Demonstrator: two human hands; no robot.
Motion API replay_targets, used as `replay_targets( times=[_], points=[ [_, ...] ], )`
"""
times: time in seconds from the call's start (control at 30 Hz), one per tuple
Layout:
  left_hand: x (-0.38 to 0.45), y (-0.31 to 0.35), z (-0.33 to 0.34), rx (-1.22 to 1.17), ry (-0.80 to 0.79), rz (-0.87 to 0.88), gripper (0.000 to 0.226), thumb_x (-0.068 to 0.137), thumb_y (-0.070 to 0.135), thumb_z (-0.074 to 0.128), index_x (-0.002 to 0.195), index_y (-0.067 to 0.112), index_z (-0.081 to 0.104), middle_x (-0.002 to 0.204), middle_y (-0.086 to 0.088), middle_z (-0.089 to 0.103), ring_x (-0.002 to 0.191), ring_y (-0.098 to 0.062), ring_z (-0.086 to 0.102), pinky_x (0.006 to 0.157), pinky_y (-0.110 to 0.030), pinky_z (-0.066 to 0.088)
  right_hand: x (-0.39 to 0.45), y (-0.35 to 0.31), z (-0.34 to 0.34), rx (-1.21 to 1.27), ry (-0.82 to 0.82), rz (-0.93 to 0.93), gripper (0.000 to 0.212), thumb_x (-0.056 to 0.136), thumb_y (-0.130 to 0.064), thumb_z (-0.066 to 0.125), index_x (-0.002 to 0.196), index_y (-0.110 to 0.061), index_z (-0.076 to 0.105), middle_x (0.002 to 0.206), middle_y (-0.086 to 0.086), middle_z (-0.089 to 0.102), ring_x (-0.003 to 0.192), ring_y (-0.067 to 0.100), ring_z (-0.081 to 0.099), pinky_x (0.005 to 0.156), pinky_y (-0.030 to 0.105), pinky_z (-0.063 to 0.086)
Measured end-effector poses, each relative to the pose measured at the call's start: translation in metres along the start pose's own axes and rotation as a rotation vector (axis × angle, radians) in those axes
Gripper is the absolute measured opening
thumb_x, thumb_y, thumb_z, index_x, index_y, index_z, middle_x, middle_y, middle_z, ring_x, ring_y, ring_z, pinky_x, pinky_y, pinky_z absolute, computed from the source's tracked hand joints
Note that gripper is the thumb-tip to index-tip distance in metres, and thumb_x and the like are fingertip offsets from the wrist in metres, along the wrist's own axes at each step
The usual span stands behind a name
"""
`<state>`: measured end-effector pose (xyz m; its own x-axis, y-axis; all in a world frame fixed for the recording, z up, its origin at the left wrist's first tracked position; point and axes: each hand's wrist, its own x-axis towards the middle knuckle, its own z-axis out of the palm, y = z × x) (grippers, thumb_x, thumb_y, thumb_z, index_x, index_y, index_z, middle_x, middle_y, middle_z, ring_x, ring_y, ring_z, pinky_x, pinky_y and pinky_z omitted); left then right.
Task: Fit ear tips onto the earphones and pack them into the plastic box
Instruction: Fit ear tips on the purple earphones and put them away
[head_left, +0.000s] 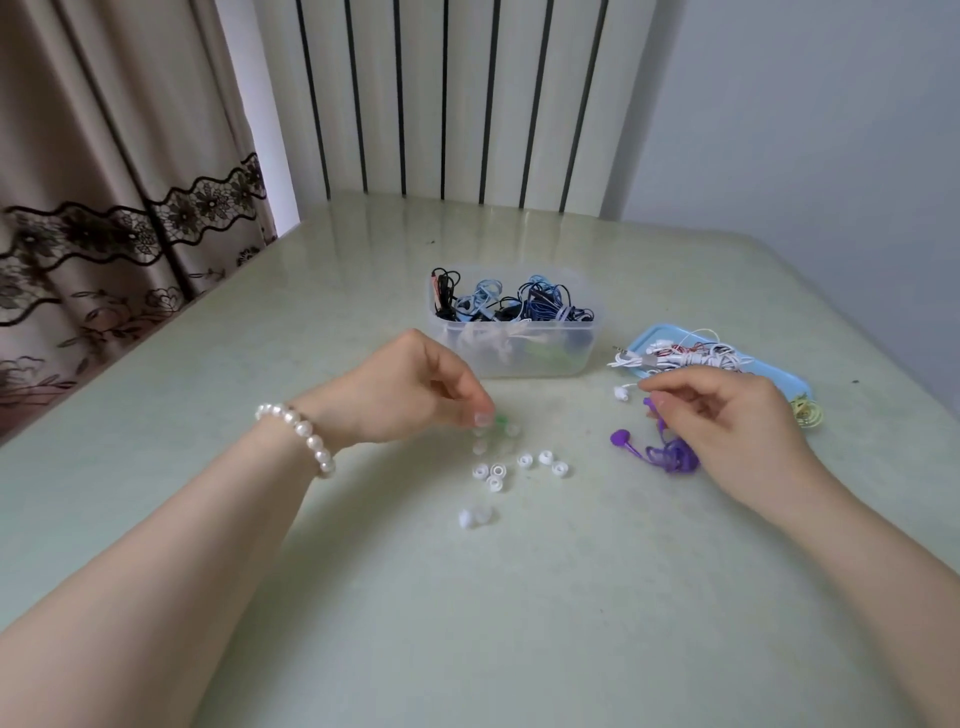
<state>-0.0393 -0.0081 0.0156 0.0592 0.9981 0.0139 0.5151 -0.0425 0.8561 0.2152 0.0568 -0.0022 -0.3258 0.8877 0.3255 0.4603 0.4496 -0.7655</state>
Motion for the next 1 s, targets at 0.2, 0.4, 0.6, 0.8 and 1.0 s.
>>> replay_targets(
  times=[0.2,0.4,0.6,0.8,1.0],
  points=[
    [-0.010,0.013,0.011,0.220,-0.261,0.046,0.011,0.065,0.009,0.081,0.067,0.016,0.074,0.057,0.008,0.067,0.054,0.002,0.053,0.063,-0.016,0.044,-0.003,-0.004,0.006,0.208,-0.072,0.076,0.032,0.095,0.002,0.036,0.084,-0.021,0.055,0.070,0.003,0.054,0.054,0.000,0.053,0.057,0.010,0.045],
    [-0.016,0.019,0.015,0.442,-0.353,-0.011,0.023,0.057,0.021,0.087,0.075,0.020,0.072,0.052,0.014,0.059,0.049,0.004,0.052,0.053,-0.009,0.038,-0.006,-0.007,0.010,0.335,-0.096,0.121,0.018,0.092,0.001,0.045,0.083,-0.012,0.054,0.064,0.011,0.057,0.048,0.011,0.060,0.057,0.015,0.050],
    [-0.016,0.016,0.020,0.465,-0.338,-0.035,0.016,0.063,0.017,0.083,0.076,0.019,0.074,0.050,0.020,0.058,0.048,0.008,0.053,0.051,-0.006,0.038,-0.007,-0.006,0.009,0.455,-0.135,0.196,0.015,0.087,0.000,0.052,0.080,-0.005,0.063,0.056,0.003,0.065,0.047,0.016,0.061,0.055,0.024,0.055],
    [-0.015,0.014,0.020,0.437,-0.331,0.013,0.007,0.069,0.013,0.078,0.074,0.018,0.074,0.067,0.006,0.068,0.054,0.005,0.056,0.054,-0.008,0.041,-0.006,-0.006,0.008,0.482,-0.136,0.207,0.016,0.087,0.000,0.051,0.079,-0.007,0.063,0.060,0.002,0.067,0.047,0.014,0.061,0.055,0.023,0.055],
    [-0.009,0.009,0.025,0.343,-0.194,0.120,0.011,0.071,0.008,0.075,0.071,0.019,0.074,0.068,0.007,0.067,0.060,-0.001,0.059,0.059,-0.013,0.044,-0.007,-0.008,0.009,0.463,-0.139,0.185,0.015,0.086,0.002,0.053,0.079,-0.006,0.063,0.060,0.001,0.067,0.048,0.014,0.061,0.054,0.021,0.054]
  ],
)
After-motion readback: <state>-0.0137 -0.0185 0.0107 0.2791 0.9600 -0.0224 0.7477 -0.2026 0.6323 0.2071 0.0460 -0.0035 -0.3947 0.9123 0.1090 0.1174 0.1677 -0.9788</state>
